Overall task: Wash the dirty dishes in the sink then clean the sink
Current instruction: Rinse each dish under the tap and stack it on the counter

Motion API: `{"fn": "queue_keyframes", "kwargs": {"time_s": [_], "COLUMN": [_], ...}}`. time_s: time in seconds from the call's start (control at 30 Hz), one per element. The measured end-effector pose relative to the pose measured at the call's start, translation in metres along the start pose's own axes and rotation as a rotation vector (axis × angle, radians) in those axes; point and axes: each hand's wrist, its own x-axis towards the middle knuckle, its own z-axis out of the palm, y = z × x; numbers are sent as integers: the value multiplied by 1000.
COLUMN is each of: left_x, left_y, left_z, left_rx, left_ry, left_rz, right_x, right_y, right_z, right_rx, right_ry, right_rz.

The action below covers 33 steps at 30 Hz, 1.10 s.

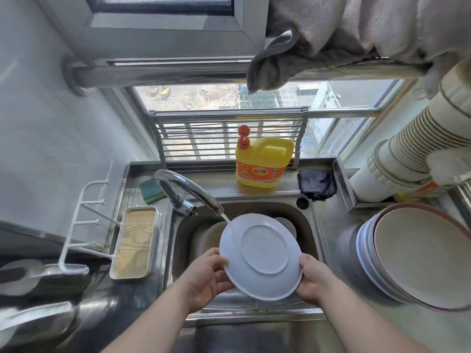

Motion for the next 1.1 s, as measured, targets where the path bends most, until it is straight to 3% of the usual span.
{"fn": "queue_keyframes", "kwargs": {"time_s": [0.23,0.6,0.8,0.93,1.1], "left_x": [1,20,26,28,30], "left_y": [-19,-16,-6,6,31], "left_z": [-25,-40,-49,-46,-18], "left_rx": [60,-221,-551,-771,-732], "left_ry": [194,354,308,309,188], "left_rz": [-73,-170,-186,-99,30], "right_x": [5,-22,-32,-23,-14], "right_y": [8,17,4,-12,-35], "right_z": [16,73,112,120,94], "right_rx": [-66,-197,-97,-18,72], "right_ry": [67,-92,-187,-150,-57], "right_rz": [-57,-11,20,-5,-48]}}
